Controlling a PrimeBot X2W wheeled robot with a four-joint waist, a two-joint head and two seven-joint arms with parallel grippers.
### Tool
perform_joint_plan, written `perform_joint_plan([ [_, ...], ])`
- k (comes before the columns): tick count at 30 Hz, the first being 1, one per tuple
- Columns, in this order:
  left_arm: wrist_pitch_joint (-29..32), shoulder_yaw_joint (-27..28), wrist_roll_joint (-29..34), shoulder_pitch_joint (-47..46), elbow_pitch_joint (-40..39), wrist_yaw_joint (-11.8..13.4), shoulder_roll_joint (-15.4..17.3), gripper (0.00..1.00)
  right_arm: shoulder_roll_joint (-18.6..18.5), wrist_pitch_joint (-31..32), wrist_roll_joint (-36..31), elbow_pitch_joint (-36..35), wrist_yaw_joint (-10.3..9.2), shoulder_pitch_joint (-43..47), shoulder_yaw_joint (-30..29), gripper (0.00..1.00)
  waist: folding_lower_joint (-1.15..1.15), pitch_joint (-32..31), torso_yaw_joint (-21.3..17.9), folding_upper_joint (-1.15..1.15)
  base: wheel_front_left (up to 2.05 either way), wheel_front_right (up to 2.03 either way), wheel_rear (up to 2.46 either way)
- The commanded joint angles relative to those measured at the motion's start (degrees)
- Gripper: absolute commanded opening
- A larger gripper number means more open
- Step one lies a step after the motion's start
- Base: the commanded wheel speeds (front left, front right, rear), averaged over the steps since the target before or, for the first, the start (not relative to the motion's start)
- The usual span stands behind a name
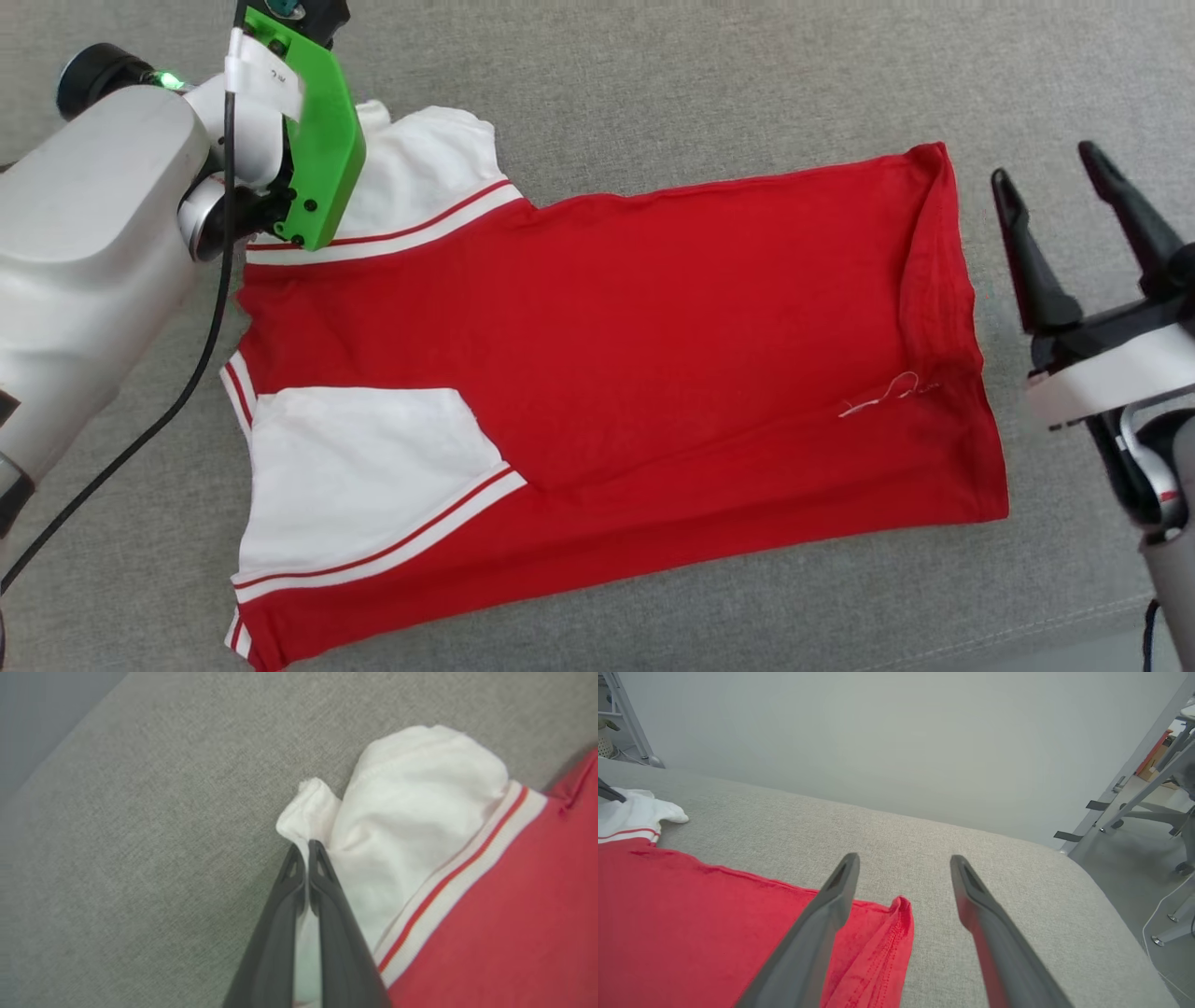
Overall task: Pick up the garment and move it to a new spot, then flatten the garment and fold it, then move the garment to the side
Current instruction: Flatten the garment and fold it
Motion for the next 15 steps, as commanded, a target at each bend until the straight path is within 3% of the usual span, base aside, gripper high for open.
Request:
perform_joint_plan([
  [1, -2.17, -0.14, 0.55, 0.73, -0.85, -0.16, 0.75, 0.00, -1.17, 1.29, -0.10, -0.77, -0.05, -1.75, -0.41, 1.00, -0.01, -2.08, 1.85, 0.00, 0.00, 0.00, 0.00],
  [6, -9.28, -0.26, 1.22, 1.32, -4.06, -0.16, 1.63, 0.00, -7.03, 10.85, 2.61, -0.38, -0.05, -5.17, 0.65, 1.00, -0.01, -4.00, 4.31, 0.00, 0.00, 0.00, 0.00],
  [15, -17.22, -0.44, 3.05, 3.69, -9.58, -0.16, 2.45, 0.00, -19.29, 35.17, 18.95, 4.59, -0.05, -12.72, 10.16, 1.00, -0.01, -4.76, 8.38, 0.00, 0.00, 0.00, 0.00],
])
